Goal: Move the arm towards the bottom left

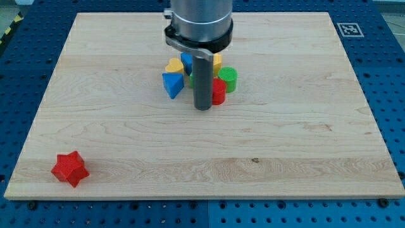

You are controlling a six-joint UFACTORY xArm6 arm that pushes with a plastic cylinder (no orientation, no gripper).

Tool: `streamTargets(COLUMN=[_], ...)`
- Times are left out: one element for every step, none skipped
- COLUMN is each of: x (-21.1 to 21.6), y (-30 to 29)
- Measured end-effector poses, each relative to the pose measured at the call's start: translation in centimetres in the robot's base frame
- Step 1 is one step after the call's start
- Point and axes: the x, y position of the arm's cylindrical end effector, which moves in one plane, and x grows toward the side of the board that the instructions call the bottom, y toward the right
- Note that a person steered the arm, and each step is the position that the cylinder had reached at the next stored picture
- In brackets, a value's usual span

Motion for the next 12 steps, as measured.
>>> streamTargets(x=[0.0,1.9,5.9,8.6,10.3,13.9,15.7,15.8,15.8,15.7,15.7,15.7], y=[0.3,-0.1,-0.9,-3.4,-5.2,-6.2,-7.4,-7.7,-7.8,-7.7,-7.7,-7.7])
